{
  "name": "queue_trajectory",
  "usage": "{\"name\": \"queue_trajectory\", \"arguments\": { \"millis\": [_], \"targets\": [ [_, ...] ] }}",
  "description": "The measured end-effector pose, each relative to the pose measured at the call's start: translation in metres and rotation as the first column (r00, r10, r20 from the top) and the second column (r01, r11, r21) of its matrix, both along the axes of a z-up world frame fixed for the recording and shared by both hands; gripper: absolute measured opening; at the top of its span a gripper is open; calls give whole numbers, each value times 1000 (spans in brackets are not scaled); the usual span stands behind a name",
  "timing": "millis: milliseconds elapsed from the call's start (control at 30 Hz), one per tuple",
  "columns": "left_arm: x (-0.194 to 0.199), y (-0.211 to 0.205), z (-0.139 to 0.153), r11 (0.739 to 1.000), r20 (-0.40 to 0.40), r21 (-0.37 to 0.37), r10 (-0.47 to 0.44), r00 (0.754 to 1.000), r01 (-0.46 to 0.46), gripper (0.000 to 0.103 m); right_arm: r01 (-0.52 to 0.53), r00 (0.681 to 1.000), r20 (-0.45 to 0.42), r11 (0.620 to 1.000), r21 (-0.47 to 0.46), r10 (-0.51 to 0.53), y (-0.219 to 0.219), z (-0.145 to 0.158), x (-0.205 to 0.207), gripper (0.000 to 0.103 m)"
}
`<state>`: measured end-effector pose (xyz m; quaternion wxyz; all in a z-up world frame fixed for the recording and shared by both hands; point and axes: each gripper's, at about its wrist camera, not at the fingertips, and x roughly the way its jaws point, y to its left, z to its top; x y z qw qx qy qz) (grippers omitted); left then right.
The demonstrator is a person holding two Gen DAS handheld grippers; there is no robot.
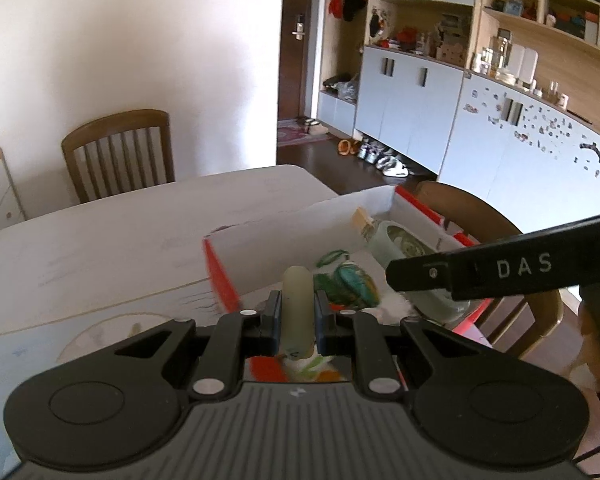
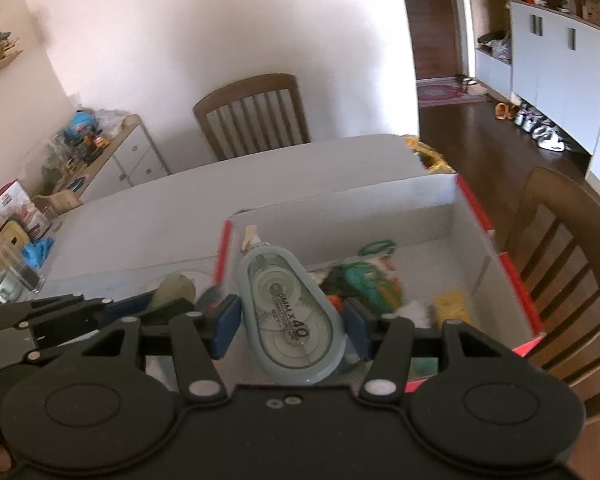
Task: Organize objects
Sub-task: 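Carry the correction tape and cream cylinder into the shoebox and open both tools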
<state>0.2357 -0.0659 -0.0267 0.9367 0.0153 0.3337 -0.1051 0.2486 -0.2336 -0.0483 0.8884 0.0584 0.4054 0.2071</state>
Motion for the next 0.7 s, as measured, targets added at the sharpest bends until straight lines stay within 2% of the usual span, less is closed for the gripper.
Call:
{"name": "queue_trajectory", "arguments": {
  "millis": [367,700],
  "targets": [
    [29,-46,-24,999,-65,25,-45,997,46,15,62,997,-30,996,-69,-64,-45,-29,31,55],
    [78,-63,-45,997,-115,73,-29,993,38,15,26,997,-73,988,-150,-38,-41,-63,56,55]
  ]
}}
